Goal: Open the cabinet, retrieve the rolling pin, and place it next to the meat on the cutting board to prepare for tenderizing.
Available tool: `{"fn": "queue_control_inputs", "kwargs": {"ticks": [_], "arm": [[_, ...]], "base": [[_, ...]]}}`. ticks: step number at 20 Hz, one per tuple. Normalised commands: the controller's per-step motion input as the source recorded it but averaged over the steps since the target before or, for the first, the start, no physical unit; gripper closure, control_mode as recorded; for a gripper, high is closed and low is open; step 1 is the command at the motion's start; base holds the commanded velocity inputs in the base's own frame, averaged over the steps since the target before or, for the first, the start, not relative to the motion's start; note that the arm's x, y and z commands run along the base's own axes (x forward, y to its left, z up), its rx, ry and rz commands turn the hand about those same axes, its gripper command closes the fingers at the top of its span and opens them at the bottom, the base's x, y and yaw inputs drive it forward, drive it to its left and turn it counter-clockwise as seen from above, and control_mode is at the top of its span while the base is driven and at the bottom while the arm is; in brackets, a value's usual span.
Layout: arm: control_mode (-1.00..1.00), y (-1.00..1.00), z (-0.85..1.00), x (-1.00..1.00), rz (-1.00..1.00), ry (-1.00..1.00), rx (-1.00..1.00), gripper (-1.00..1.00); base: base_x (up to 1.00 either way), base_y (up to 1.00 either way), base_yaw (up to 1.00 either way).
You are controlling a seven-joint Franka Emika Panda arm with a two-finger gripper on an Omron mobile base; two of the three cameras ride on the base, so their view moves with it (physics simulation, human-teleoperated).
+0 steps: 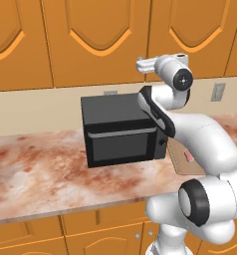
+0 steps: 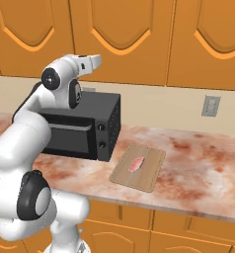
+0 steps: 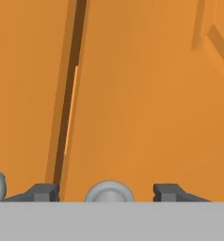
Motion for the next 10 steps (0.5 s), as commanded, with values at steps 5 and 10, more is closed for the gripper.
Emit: {"fn": "queue_control_inputs", "kwargs": {"ticks": [5, 10], "arm": [[-1.00, 0.04, -0.03, 0.04, 0.00, 0.00, 0.00, 1.00], [-1.00, 0.00, 0.00, 0.00, 0.00, 0.00, 0.00, 1.00]], "base": [[0.00, 0.00, 0.00], [0.00, 0.00, 0.00]]}}
